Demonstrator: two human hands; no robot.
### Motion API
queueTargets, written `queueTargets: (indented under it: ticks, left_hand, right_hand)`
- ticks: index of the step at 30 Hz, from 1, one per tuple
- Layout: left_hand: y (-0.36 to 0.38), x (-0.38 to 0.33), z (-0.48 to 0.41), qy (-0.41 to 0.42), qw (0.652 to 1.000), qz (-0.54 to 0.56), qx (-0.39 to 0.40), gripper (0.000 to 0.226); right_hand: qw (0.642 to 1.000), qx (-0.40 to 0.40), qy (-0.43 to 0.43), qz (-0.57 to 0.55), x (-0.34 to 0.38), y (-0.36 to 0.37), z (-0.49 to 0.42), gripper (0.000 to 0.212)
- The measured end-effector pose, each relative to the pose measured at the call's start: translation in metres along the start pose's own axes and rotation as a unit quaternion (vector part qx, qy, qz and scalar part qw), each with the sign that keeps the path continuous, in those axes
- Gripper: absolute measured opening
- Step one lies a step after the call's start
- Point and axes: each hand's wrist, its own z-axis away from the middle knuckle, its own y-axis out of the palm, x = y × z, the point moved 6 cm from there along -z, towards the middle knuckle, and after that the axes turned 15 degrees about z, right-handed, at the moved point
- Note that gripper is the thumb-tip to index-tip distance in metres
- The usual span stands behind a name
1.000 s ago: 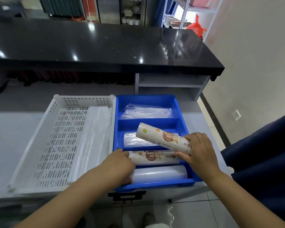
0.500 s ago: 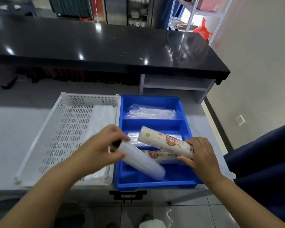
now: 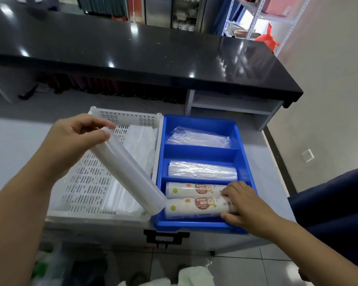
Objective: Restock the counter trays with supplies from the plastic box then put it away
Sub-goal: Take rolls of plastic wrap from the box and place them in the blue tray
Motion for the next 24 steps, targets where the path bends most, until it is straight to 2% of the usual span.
queueTargets:
  ticks: [4,10,14,16,19,24]
  left_hand:
    - [0.006,0.001,-0.007,0.004,1.0,-0.004,-0.023,0.015]
    - [0.037,0.011,-0.007,-0.011,1.0,0.008,-0.021,0.008]
    - [0.076,0.019,0.001,-0.008,1.0,-0.021,-0.004,0.012]
    - [0.097,0.021,0.004,-0.003,1.0,-0.009,0.002,0.012]
    - [0.122,0.023,0.009,-0.004,0.999,0.026,0.023,0.015]
    - [0.124,0.031,0.008,-0.013,0.998,-0.014,0.063,0.013]
  right_hand:
    - [0.999,0.048,0.009,-0.005,0.006,0.008,-0.004,0.043]
    - [0.998,0.05,0.041,-0.016,0.0,0.004,-0.004,0.044]
    - [0.981,-0.016,0.109,-0.161,-0.007,-0.019,-0.012,0.033]
    - [0.974,-0.05,0.099,-0.195,0.001,-0.031,-0.02,0.041]
    - [0.982,-0.071,0.064,-0.163,0.019,-0.043,-0.03,0.056]
    - [0.992,-0.084,0.058,-0.077,0.017,-0.044,-0.027,0.051]
